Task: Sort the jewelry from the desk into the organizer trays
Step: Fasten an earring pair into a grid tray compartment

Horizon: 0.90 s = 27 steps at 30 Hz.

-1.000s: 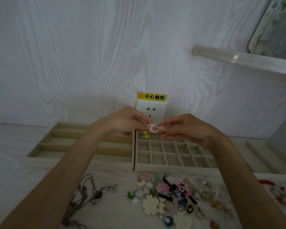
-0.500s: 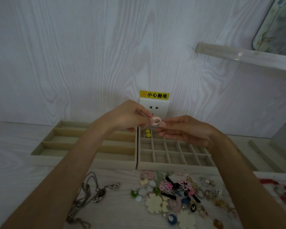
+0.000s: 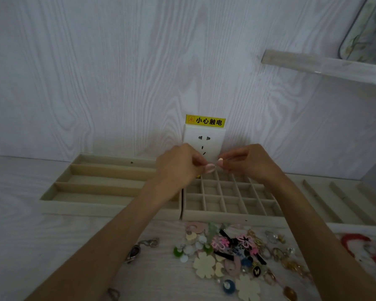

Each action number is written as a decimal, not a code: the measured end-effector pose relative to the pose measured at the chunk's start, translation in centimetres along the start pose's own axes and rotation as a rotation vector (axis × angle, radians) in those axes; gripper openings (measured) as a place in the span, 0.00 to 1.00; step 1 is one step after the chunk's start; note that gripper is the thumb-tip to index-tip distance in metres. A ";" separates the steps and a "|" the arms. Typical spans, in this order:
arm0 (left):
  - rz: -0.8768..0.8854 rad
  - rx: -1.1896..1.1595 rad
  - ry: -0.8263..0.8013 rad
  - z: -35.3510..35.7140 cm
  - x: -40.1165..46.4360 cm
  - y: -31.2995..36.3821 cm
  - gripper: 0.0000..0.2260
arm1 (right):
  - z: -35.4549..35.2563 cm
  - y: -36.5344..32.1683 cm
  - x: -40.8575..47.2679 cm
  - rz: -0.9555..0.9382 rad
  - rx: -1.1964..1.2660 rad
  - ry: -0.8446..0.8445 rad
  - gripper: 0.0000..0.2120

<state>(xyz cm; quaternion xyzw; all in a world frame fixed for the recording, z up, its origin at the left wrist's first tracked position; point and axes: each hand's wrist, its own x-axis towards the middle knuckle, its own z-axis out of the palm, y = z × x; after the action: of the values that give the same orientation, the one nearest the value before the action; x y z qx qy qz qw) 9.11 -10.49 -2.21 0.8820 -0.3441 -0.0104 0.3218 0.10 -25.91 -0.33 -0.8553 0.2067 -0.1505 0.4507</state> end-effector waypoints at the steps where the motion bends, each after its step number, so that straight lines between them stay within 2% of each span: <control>1: 0.015 0.029 0.032 0.3 -0.1 0.1 0.13 | 0.0 0.2 0.0 -0.015 -0.028 0.005 0.09; 5: 0.064 0.085 0.090 0.6 -0.3 -0.1 0.14 | 0.7 0.4 0.1 -0.060 -0.138 0.010 0.11; 9: 0.092 0.055 0.070 0.7 -0.2 -0.3 0.13 | 1.1 0.8 0.3 -0.018 -0.152 0.041 0.11; 17: 0.198 0.173 0.033 1.1 -0.6 0.1 0.08 | 1.5 1.6 0.5 -0.060 -0.215 0.067 0.09; 27: 0.167 0.226 -0.100 0.2 -0.2 0.1 0.15 | 3.3 2.0 0.5 -0.138 -0.375 0.121 0.10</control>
<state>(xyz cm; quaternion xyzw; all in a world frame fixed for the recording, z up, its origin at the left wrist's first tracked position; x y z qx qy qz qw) 8.88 -10.53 -2.31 0.8794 -0.4307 0.0111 0.2027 1.56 -24.87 -3.78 -0.9257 0.1990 -0.1911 0.2588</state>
